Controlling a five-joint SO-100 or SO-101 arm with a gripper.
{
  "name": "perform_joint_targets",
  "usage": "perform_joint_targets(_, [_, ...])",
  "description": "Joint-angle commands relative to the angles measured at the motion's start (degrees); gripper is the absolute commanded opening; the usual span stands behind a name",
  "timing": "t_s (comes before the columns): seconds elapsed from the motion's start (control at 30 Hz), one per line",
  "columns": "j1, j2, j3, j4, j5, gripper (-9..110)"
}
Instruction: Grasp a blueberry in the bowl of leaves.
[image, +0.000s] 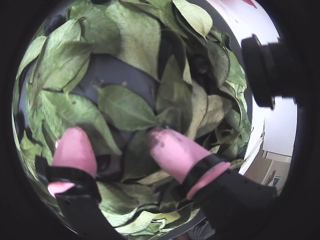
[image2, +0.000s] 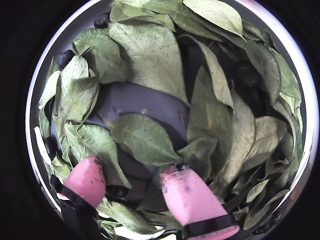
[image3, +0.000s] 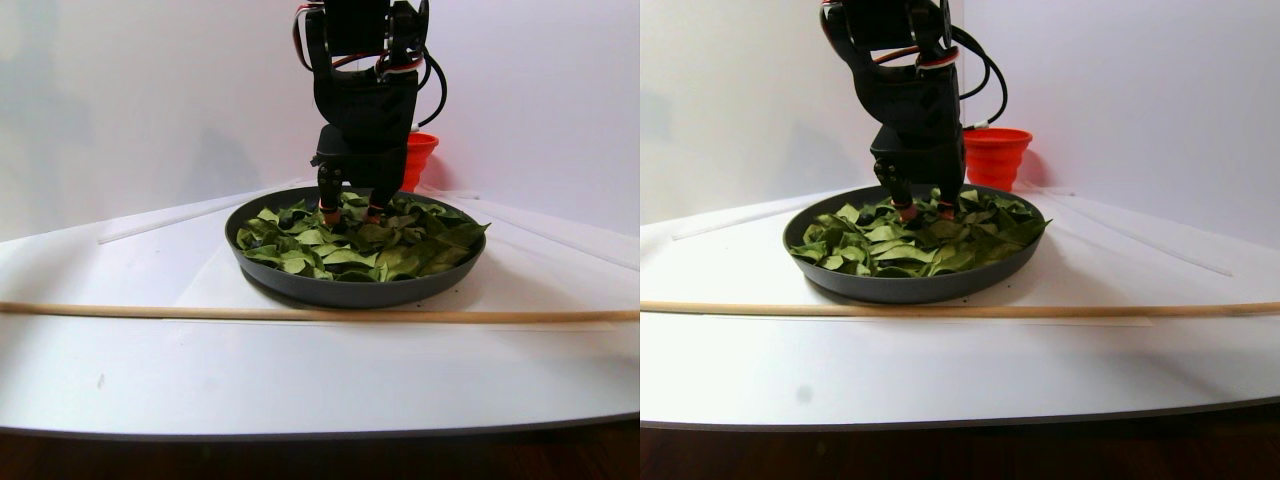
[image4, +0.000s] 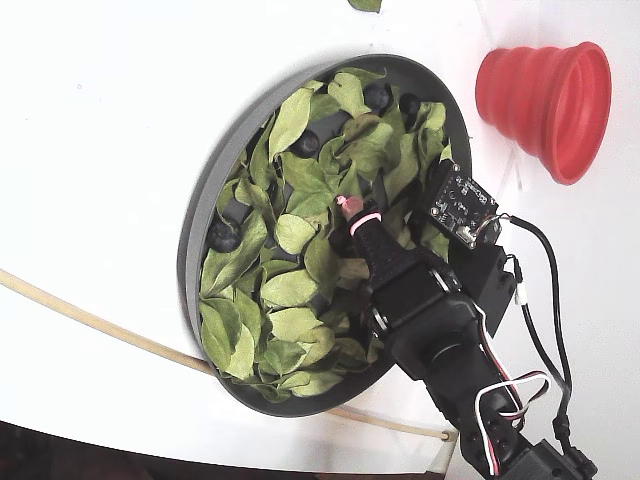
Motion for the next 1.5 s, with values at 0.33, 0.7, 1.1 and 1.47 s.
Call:
perform_joint_targets(0.33, [3.43,0.88,-9.4,-1.67,-4.66,22])
perform_joint_targets(0.7, [3.25,1.23,-9.05,-1.67,-4.66,22])
perform_joint_targets(1.1, [2.46,3.43,-7.73,-1.58,-4.22,22])
perform_joint_targets(1.47, [0.79,8.26,-4.57,-0.18,-2.55,22])
